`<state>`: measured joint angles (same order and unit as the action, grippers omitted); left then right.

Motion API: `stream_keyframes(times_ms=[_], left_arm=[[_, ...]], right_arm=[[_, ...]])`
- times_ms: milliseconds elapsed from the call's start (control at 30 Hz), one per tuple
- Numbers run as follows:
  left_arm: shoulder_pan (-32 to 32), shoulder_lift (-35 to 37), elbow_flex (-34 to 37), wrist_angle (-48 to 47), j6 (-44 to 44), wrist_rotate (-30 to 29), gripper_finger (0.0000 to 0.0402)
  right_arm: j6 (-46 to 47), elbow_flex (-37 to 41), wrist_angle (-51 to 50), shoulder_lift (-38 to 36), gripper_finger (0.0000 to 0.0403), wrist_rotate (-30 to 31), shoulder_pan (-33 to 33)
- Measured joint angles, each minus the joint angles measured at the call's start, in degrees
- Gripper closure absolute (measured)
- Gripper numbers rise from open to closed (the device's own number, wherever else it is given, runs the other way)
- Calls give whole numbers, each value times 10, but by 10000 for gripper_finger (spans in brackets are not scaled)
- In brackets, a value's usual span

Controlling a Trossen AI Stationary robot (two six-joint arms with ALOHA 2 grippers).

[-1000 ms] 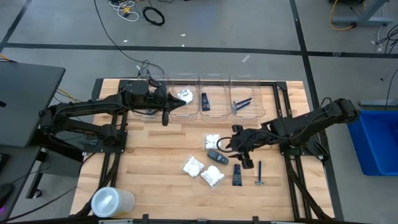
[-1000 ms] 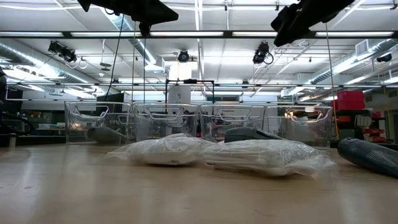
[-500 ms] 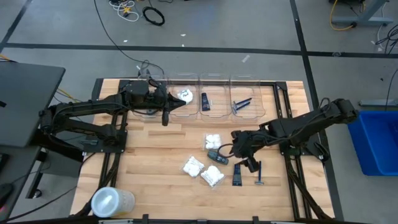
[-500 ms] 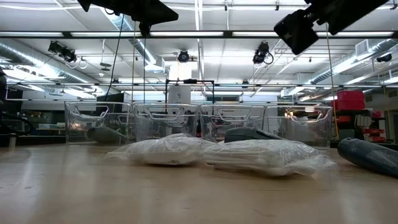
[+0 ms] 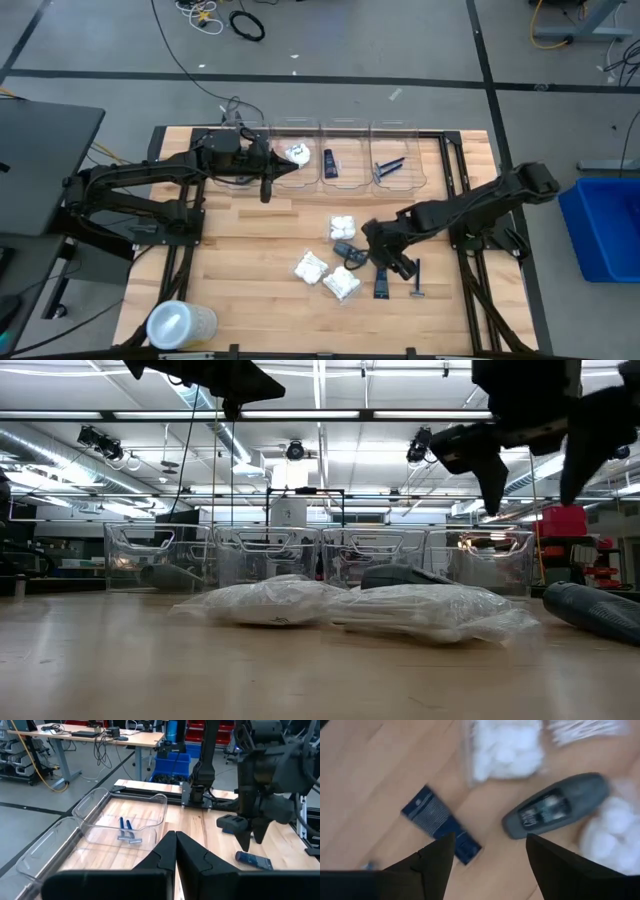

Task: Pick & Place Travel size toiletries
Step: Put the blue shave cream into the middle right transparent bin

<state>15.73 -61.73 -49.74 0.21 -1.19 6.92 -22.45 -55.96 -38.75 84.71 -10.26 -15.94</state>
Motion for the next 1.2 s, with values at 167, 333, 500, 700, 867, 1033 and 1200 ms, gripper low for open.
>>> stream_keyframes(times_ms=[167,333,500,700,867,1033,1200], left_arm=[[0,0,0,1,-1,0,383],[0,0,0,1,-1,0,382],[0,0,0,1,-1,0,382],[0,0,0,0,-1,-3,382],[0,0,0,-2,-1,-14,382],[0,0,0,-14,-1,-20,382],[0,0,0,-22,1,-20,382]], right_arm=[[-69,0,-18,23,148,-19,0],[-125,0,-19,42,138,-19,0],[-180,0,-23,65,131,-19,-3],[-248,0,-24,100,136,-18,-10],[-295,0,-22,124,147,0,-19],[-324,0,-22,137,155,17,-21],[-346,0,-21,138,164,23,-21]])
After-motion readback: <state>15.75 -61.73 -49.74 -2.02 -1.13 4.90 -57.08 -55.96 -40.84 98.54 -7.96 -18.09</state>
